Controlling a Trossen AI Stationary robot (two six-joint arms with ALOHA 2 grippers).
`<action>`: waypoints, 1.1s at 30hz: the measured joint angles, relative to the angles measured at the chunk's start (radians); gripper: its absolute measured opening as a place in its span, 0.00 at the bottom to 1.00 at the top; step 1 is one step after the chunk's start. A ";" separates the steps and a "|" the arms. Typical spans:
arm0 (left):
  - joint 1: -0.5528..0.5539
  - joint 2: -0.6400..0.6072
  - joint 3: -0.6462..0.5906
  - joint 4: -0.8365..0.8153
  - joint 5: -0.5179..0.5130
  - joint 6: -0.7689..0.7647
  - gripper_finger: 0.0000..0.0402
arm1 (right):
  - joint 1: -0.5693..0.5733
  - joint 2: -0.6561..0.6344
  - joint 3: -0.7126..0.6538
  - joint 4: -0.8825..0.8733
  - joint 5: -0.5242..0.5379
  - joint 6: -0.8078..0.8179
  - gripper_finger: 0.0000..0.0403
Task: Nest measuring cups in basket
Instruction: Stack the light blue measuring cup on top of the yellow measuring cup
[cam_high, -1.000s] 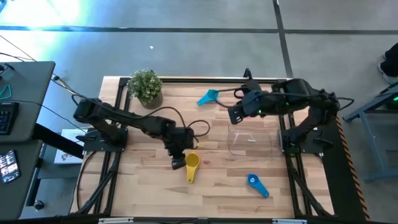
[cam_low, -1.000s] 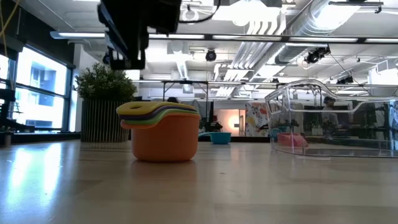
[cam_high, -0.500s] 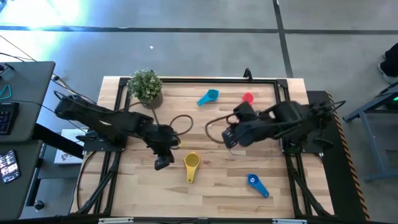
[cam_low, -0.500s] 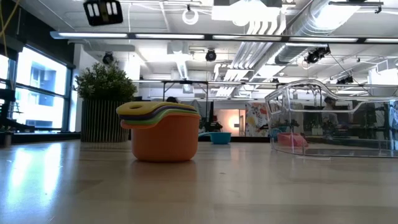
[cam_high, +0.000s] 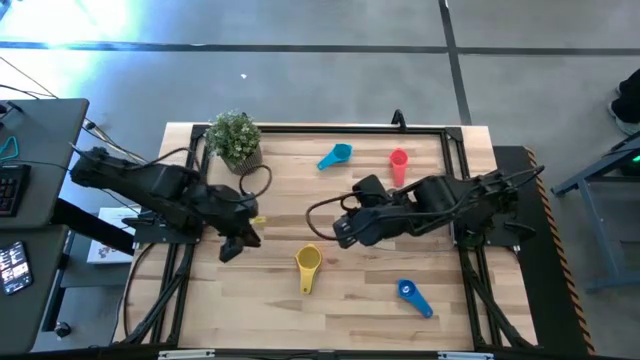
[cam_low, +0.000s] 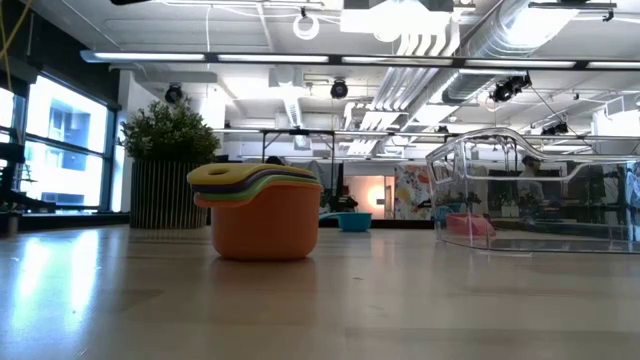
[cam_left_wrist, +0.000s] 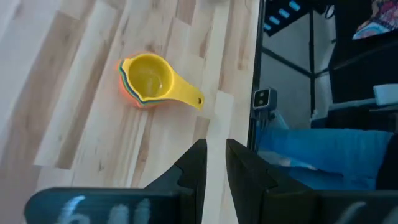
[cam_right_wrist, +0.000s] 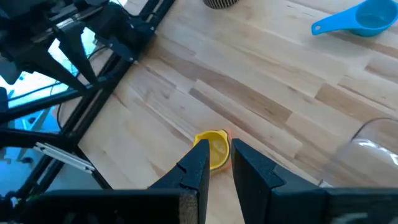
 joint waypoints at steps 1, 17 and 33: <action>0.000 -0.014 0.000 -0.003 -0.009 0.000 0.13 | -0.007 0.001 0.000 0.007 0.000 -0.002 0.15; 0.004 -0.156 0.000 -0.041 -0.305 0.072 0.13 | -0.267 0.001 0.000 0.099 0.024 -0.164 0.15; 0.126 -0.185 0.000 -0.041 -0.707 0.360 0.13 | -0.676 0.001 0.000 0.156 -0.051 -0.361 0.15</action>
